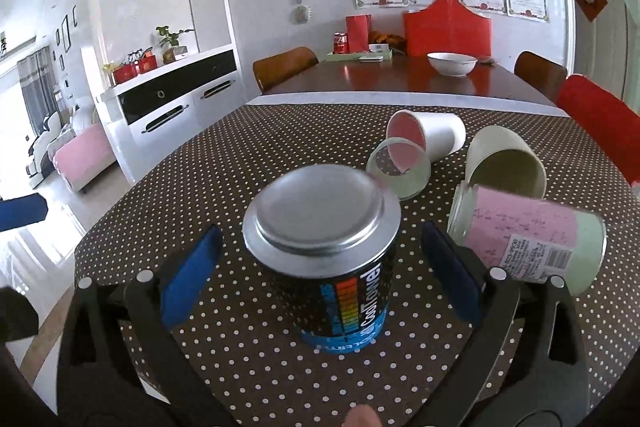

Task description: Flip cup upside down

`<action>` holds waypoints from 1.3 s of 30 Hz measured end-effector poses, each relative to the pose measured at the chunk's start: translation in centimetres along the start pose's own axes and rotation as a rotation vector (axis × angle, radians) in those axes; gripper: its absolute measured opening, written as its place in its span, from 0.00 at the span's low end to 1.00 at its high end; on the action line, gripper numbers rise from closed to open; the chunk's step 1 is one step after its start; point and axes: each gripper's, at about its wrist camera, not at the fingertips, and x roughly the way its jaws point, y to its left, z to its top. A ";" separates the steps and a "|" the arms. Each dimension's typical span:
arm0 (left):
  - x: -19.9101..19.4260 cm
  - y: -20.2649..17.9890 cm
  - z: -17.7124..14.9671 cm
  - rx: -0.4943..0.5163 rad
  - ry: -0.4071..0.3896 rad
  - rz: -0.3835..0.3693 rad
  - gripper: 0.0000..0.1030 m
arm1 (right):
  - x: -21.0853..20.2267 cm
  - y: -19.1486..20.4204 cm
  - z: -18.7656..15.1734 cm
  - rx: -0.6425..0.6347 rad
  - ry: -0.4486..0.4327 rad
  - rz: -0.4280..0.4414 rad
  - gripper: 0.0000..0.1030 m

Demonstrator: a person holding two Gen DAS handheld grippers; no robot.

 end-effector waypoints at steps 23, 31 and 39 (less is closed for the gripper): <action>-7.5 -3.5 1.8 0.034 -0.215 0.120 0.94 | -13.6 -0.4 3.2 0.054 -0.175 -0.195 0.94; -10.9 -4.6 1.8 0.006 -0.294 0.188 0.95 | -19.7 0.5 2.9 0.077 -0.236 -0.259 0.94; -13.8 -5.6 1.2 -0.003 -0.332 0.212 0.95 | -24.0 2.1 2.0 0.083 -0.294 -0.307 0.94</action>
